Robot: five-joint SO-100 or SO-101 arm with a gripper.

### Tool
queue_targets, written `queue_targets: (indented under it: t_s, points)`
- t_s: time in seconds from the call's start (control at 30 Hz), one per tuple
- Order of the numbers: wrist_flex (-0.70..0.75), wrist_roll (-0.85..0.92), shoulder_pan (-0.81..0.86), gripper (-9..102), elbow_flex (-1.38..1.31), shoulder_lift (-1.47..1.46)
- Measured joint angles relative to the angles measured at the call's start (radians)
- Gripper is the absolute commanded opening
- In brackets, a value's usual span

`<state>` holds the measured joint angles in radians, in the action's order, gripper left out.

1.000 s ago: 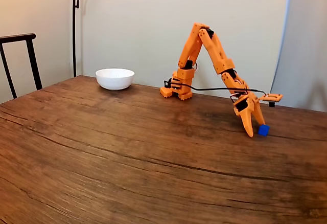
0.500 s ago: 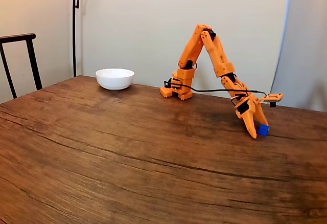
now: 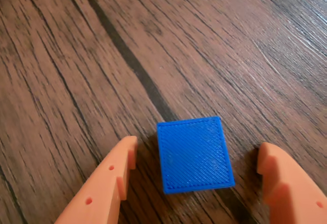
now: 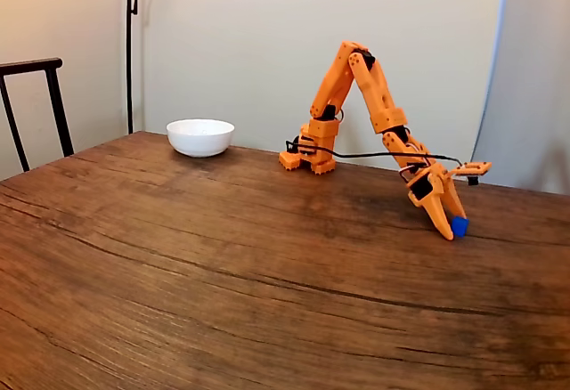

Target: Grasp the cube and drop it in the bowl

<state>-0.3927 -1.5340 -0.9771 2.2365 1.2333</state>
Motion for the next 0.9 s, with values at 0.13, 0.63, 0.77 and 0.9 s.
queue_targets:
  t_s: [0.13,0.63,0.77,0.9]
  points:
    - [0.000,0.000,0.000,31,-0.002,0.000]
    - [0.000,0.000,0.014,14,-0.003,0.000]
    - [0.000,0.002,0.014,10,-0.003,0.000]
    - [0.000,0.002,0.014,4,-0.003,0.000]
